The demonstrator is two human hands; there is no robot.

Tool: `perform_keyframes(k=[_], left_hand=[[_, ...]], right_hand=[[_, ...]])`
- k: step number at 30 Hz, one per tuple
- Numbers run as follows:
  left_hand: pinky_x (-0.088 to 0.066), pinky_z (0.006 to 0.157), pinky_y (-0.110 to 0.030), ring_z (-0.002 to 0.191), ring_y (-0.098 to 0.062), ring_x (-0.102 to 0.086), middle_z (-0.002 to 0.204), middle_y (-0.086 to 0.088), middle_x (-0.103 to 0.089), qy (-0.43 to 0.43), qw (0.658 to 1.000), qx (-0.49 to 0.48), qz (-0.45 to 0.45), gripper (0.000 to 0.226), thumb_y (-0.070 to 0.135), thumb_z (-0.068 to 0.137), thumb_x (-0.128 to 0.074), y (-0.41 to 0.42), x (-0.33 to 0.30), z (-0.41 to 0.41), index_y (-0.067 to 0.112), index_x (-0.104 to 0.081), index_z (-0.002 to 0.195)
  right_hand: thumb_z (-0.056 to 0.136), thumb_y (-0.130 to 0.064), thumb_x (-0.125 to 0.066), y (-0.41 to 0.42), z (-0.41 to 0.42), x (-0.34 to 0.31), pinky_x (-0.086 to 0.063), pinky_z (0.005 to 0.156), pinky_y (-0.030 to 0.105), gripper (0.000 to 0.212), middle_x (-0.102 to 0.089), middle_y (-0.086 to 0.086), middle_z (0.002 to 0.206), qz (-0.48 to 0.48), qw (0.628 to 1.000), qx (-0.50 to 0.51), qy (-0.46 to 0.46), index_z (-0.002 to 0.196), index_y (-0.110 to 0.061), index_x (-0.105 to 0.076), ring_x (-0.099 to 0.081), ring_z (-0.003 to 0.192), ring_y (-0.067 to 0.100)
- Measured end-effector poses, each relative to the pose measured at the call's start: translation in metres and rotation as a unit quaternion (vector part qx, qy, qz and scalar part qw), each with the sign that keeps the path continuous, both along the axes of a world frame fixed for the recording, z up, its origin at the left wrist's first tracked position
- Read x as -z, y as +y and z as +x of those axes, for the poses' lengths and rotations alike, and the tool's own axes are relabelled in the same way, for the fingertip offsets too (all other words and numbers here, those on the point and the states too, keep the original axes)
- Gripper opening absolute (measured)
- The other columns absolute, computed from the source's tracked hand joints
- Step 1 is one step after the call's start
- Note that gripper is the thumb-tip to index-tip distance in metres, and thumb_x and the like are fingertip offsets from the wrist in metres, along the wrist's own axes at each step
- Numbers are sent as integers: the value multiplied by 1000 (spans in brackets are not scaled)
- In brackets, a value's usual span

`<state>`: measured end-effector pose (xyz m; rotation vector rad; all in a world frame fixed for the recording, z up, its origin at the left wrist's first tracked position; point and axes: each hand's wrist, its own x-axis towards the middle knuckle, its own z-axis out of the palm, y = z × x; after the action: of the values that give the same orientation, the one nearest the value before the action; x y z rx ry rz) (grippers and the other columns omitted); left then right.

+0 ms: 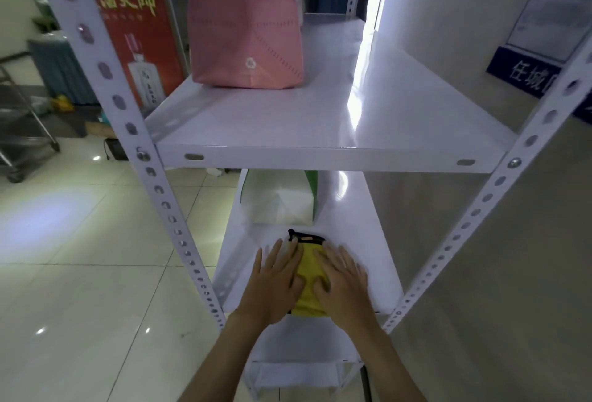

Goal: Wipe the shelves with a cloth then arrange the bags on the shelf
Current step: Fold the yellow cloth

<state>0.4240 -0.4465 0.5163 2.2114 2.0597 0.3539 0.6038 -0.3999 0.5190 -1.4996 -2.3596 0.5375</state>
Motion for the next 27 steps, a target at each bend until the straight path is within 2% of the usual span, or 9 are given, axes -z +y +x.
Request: perform_keyframes(k=[1, 3, 6, 9, 12, 15, 18, 22, 27], left_hand=[[-30, 117, -62, 153, -30, -24, 167, -1, -17, 7, 1000, 0, -5, 62, 46, 105, -11, -1, 3, 0, 19, -26, 159], [-20, 122, -60, 155, -26, -9, 167, 5, 0, -12, 1000, -5, -25, 71, 54, 98, 14, -3, 8, 0, 24, -5, 160], [-2, 127, -50, 154, -14, 12, 161, 13, 22, -36, 998, -8, -46, 86, 66, 78, 36, -3, 9, 0, 30, 16, 154], [-1, 128, -47, 152, -6, 13, 161, 19, 17, -101, 992, -5, -69, 74, 64, 93, 11, -2, -2, -1, 30, 7, 159], [-10, 128, -41, 153, -3, -2, 166, 16, -6, -181, 981, -9, -68, 59, 49, 107, -27, -10, -8, -5, 30, -13, 161], [-26, 122, -27, 147, -7, -30, 160, 10, -35, -247, 968, -2, -53, 60, 55, 104, -31, -30, -20, -8, 28, -29, 157], [-40, 109, -23, 128, -5, -49, 142, 13, -53, -282, 959, 26, -29, 44, 44, 105, -40, -59, -38, -12, 30, -43, 147], [-45, 98, -12, 116, 6, -55, 127, 25, -59, -316, 948, 19, 6, 28, 31, 104, -52, -96, -48, -37, 35, -57, 131], [-53, 95, -23, 110, 8, -61, 121, 28, -66, -360, 933, -1, 17, 24, 32, 102, -55, -145, -38, -95, 38, -65, 123]], right_hand=[[80, -56, -10, -1, 0, 1, -5, 126, 53, 80, -5, -20, 170, -12, 1000, -1, -12, 159, -42, -22, 0, 158, 13], [79, -58, -6, -2, 0, 3, 1, 126, 58, 82, -3, -23, 169, -27, 999, 2, -19, 160, -43, -17, 4, 158, 8], [92, -53, -19, -1, -3, 3, 4, 125, 59, 69, -6, -21, 170, -47, 999, 6, -18, 160, -42, -16, 4, 158, 7], [102, -40, -37, -1, -2, 0, 3, 126, 58, 61, -5, -20, 170, -54, 999, 3, 3, 160, -40, -17, 4, 158, 8], [99, -39, -46, -7, 2, -1, -19, 126, 53, 55, -26, -14, 166, -28, 996, 17, 87, 153, -34, -39, -16, 156, 13], [98, -29, -59, -26, 4, -2, -39, 118, 39, 43, -46, -10, 153, 3, 983, 47, 179, 142, -27, -57, -39, 143, 10], [96, -20, -62, -52, -1, -8, -49, 106, 33, 32, -58, -12, 134, 36, 976, 59, 207, 128, -24, -65, -52, 127, 8], [93, -19, -62, -90, -24, -13, -57, 89, 33, 20, -65, -13, 116, 83, 963, 83, 242, 111, -23, -70, -63, 108, 10], [94, -10, -66, -154, -75, -11, -57, 82, 28, 28, -71, -20, 101, 42, 955, 151, 253, 102, -37, -70, -67, 89, 3]])
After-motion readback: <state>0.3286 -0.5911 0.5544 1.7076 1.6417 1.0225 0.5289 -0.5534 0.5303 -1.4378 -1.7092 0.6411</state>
